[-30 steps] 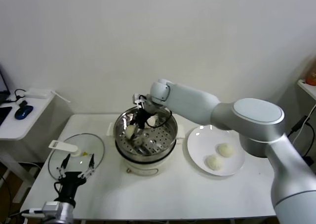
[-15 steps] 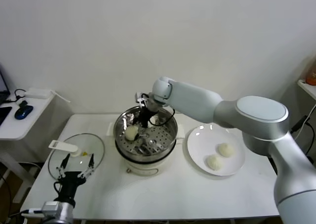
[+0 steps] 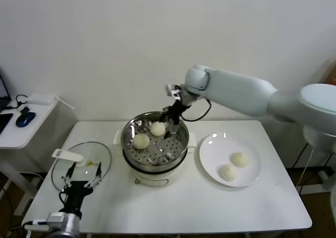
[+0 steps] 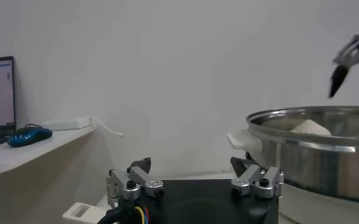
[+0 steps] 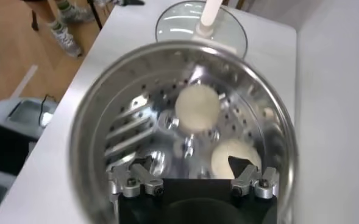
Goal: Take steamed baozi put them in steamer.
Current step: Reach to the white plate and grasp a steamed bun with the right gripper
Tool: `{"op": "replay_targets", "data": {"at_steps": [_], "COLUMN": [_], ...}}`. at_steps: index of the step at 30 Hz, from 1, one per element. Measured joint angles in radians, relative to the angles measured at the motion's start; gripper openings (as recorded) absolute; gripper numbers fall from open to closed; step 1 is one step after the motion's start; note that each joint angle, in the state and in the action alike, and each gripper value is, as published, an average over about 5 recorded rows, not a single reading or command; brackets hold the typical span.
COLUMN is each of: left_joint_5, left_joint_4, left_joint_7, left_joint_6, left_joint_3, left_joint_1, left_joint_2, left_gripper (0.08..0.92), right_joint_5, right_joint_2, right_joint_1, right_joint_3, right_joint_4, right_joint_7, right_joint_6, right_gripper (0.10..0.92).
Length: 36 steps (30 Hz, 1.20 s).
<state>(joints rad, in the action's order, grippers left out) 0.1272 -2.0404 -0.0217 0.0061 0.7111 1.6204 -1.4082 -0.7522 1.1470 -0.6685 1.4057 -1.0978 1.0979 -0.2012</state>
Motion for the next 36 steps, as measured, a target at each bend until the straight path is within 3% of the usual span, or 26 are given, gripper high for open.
{"op": "replay_targets", "data": {"at_steps": [10,18,36], "left_joint_5": [-0.015,-0.018,-0.03], "left_joint_4": [-0.003,-0.004,0.007], "left_joint_7": [0.001,0.001,0.0], "left_joint_6": [0.005,0.005,0.01], "left_joint_3": [-0.014,-0.021,-0.019], "left_joint_1": [-0.005,-0.01,-0.006], "left_joint_2": [-0.002,-0.004,-0.003], "left_gripper": [0.823,0.823,0.823], "right_joint_5": [0.103,0.261,0.544], "right_joint_2": [-0.254,-0.412,-0.436], "right_joint_1": [-0.099,-0.023,0.33], "right_joint_3": [0.081,0.056,-0.156], "right_joint_4": [-0.172,-0.222,-0.152], "right_joint_7": [0.065,0.084,0.076], "right_joint_6": [0.052,0.077,0.111], "right_gripper": [0.823,0.823,0.823]}}
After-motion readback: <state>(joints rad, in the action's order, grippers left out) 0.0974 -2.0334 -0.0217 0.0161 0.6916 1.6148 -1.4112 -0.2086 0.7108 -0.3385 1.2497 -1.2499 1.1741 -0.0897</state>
